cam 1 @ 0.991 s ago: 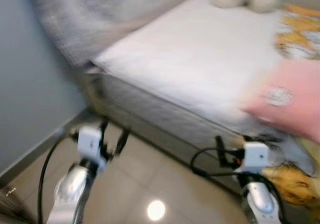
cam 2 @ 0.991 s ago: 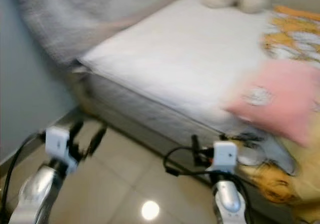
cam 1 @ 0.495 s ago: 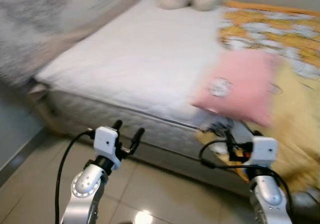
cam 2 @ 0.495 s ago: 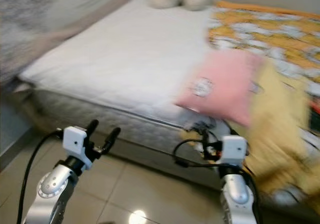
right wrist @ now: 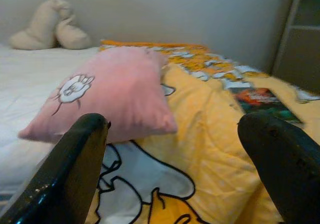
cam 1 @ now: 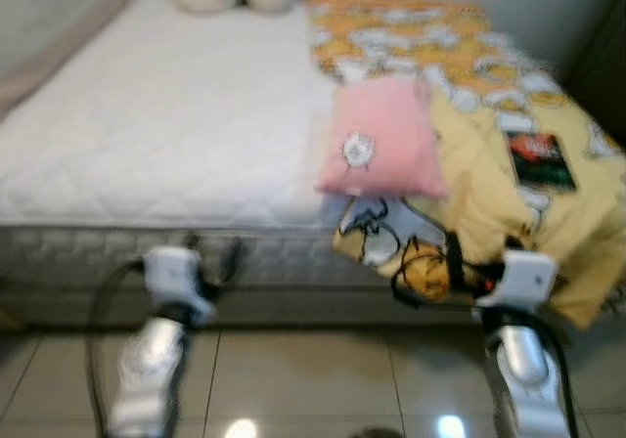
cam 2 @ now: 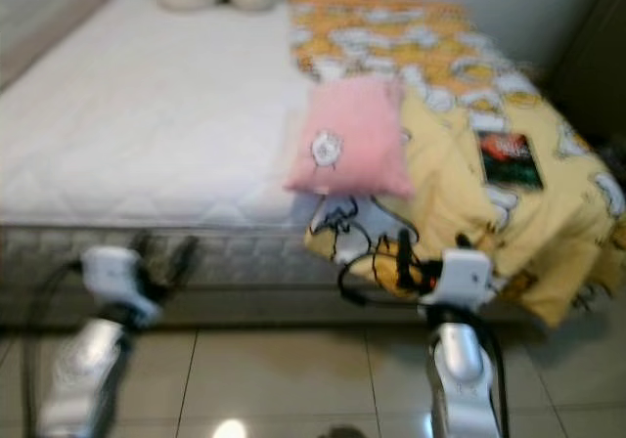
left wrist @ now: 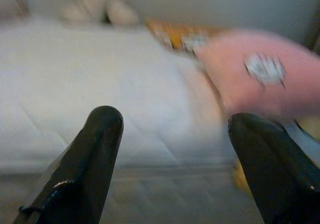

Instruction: Clean up the room

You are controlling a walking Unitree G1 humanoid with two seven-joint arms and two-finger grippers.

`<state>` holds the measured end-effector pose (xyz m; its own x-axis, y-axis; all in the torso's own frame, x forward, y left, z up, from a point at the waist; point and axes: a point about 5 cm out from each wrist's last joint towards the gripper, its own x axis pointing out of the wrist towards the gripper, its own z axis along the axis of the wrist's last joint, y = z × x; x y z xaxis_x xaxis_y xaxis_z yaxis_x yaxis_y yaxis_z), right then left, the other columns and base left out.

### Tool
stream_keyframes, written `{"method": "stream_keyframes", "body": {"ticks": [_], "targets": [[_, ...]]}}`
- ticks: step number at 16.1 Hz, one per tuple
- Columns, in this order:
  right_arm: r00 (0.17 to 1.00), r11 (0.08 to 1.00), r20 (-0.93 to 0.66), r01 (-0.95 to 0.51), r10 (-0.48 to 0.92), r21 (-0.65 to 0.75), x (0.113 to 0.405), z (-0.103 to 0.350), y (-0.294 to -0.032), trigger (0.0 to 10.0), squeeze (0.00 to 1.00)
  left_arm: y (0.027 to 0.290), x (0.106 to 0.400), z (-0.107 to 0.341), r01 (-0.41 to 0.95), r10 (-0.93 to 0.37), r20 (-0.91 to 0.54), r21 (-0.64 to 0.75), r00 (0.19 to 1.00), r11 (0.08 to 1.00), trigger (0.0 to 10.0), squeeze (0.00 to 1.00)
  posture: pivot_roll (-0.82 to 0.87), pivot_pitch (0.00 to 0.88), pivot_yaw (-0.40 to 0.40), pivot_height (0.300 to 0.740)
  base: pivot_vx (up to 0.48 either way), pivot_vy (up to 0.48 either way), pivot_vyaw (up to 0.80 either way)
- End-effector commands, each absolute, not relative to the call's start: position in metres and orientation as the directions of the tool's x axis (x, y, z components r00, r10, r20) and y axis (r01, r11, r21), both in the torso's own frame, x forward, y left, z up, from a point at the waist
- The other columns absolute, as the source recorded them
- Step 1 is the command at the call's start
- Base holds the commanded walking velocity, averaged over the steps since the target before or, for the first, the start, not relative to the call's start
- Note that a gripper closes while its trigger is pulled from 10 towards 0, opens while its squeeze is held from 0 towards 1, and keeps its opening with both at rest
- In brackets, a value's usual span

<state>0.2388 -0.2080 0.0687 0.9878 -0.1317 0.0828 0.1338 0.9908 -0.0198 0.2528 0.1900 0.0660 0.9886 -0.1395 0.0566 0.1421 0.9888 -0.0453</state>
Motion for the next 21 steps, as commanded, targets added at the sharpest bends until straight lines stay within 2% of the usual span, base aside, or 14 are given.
{"method": "stream_keyframes", "body": {"ticks": [1, 3, 8, 10, 14, 16, 21], "targets": [[0.978, 0.983, 0.11, 0.181, -0.178, -0.016, 0.243, 0.079, -0.217, 10.0, 0.0, 0.181, 0.256, 0.077, 0.158, -0.154, 0.097, -0.035, 0.983, 0.987, 10.0, 0.0, -0.08, 0.0, 0.007, 0.74, 0.0, 0.0, 0.0], [0.978, 0.98, 0.082, 0.197, -0.193, -0.031, 0.244, 0.078, -0.216, 10.0, 0.0, 0.169, 0.263, 0.09, 0.207, -0.21, 0.123, 0.034, 0.97, 0.978, 10.0, 0.0, -0.08, 0.0, -0.004, 0.74, 0.0, 0.0, 0.0], [0.994, 0.99, 0.033, 0.11, -0.108, -0.09, 0.251, 0.079, -0.203, 10.0, 0.0, 0.148, 0.261, 0.094, 0.245, -0.25, 0.077, 0.072, 0.965, 0.967, 10.0, 0.0, -0.07, 0.0, -0.013, 0.74, 0.0, 0.0, 0.0], [0.998, 0.997, 0.037, 0.049, -0.047, -0.067, 0.256, 0.082, -0.195, 10.0, 0.0, 0.147, 0.26, 0.101, 0.262, -0.271, 0.08, 0.106, 0.959, 0.959, 10.0, 0.0, -0.05, 0.0, -0.014, 0.74, 0.0, 0.0, 0.0], [0.998, 0.999, 0.04, 0.044, -0.043, -0.023, 0.262, 0.085, -0.192, 10.0, 0.0, 0.141, 0.262, 0.106, 0.26, -0.272, 0.086, 0.125, 0.959, 0.957, 10.0, 0.0, -0.03, 0.0, -0.025, 0.74, 0.0, 0.0, 0.0], [0.998, 0.996, 0.002, 0.059, -0.059, -0.065, 0.269, 0.082, -0.192, 10.0, 0.0, 0.14, 0.266, 0.107, 0.263, -0.271, 0.068, 0.104, 0.96, 0.959, 10.0, 0.0, -0.04, 0.0, -0.013, 0.74, 0.304, -0.369, 0.0], [0.999, 0.998, 0.023, 0.05, -0.05, -0.036, 0.272, 0.085, -0.192, 10.0, 0.0, 0.133, 0.275, 0.11, 0.288, -0.294, 0.087, 0.077, 0.952, 0.954, 10.0, 0.0, -0.07, 0.0, 0.007, 0.74, 0.249, -0.406, 0.0]]}}
